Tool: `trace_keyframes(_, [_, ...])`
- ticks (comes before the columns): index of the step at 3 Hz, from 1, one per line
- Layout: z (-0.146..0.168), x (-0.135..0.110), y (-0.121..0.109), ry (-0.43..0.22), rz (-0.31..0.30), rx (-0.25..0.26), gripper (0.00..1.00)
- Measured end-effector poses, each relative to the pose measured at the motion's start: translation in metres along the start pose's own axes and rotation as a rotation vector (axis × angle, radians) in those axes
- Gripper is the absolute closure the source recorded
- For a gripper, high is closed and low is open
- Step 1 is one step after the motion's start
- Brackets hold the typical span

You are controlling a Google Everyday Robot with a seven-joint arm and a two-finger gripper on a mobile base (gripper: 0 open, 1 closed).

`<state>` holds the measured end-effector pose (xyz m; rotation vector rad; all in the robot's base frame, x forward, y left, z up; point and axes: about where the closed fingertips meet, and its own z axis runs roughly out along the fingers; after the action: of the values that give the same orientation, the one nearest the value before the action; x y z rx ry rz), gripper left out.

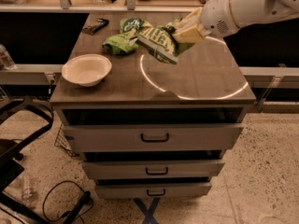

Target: Move green jalapeno chip bag near paper bowl

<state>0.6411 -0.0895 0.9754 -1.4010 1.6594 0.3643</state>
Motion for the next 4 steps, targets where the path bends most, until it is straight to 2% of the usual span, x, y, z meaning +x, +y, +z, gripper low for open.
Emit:
trace_keyframes(1, [0.01,-0.009,0.017,-0.053,-0.074,-0.116,1.0])
trace_keyframes(2, [0.032,-0.013,0.023,-0.124,-0.123,-0.196,1.0])
trace_keyframes(3, [0.052,-0.013,0.018,-0.148,-0.135,-0.202,1.0])
trace_keyframes(4, [0.054,-0.014,0.019,-0.148,-0.135,-0.207,0.82])
